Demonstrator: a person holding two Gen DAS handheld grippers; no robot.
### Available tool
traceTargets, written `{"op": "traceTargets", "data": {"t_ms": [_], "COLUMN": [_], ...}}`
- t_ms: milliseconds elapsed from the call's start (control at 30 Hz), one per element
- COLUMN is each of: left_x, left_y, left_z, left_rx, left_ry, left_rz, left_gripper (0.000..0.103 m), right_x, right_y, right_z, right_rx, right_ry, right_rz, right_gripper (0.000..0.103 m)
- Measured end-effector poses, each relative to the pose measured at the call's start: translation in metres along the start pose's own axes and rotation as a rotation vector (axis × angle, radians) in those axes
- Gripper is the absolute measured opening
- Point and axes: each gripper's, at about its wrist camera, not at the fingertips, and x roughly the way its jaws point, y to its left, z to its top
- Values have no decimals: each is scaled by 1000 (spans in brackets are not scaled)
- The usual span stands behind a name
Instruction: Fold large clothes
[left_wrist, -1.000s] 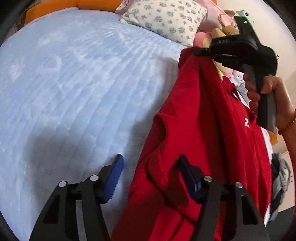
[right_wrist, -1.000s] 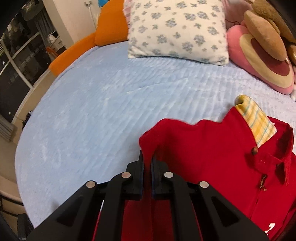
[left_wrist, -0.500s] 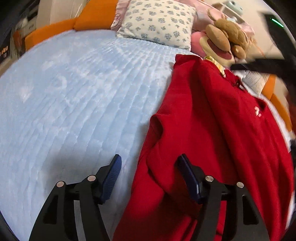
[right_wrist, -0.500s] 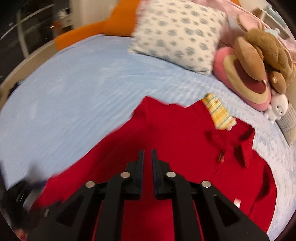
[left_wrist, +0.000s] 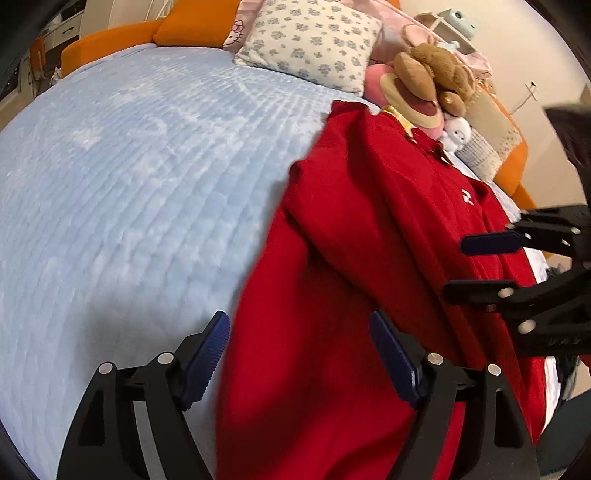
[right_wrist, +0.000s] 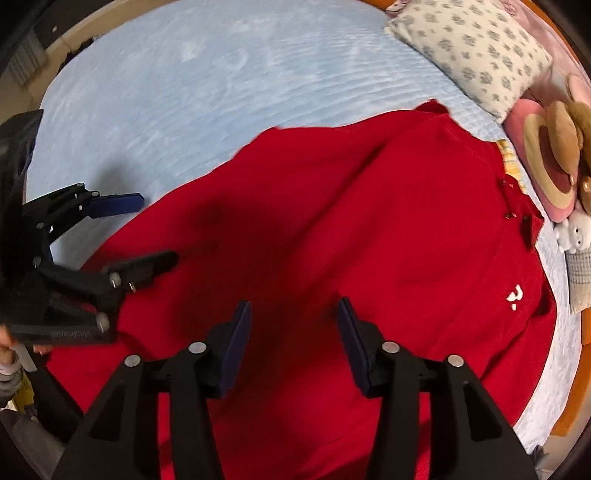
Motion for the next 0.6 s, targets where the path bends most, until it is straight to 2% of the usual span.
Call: {"op": "traceTargets", "data": {"t_ms": [67, 100, 133, 233, 433, 600], "left_x": [-2, -3, -5, -12, -13, -10], "left_y": [-1, -2, -2, -3, -21, -33], "left_z": [-6, -8, -11, -15, -19, -18], "left_rx": [-2, -6, -15, -21, 46, 55], "left_ry": [2, 3, 3, -8, -8, -5], "left_rz": [-14, -21, -38, -60, -47, -95], "left_gripper": [80, 80, 80, 83, 85, 88], "right_x": [11, 19, 22, 21, -10, -27], "right_y": [7, 11, 12, 0, -44, -96], "right_z": [-2, -4, -7, -15, -31, -58], "right_rx": [-29, -40, -36, 5, 151, 298], "right_ry": [27, 51, 67, 62, -24, -87], "right_rz": [-42, -57, -50, -16, 103, 178], "right_gripper": [50, 41, 25, 10, 7, 8]}}
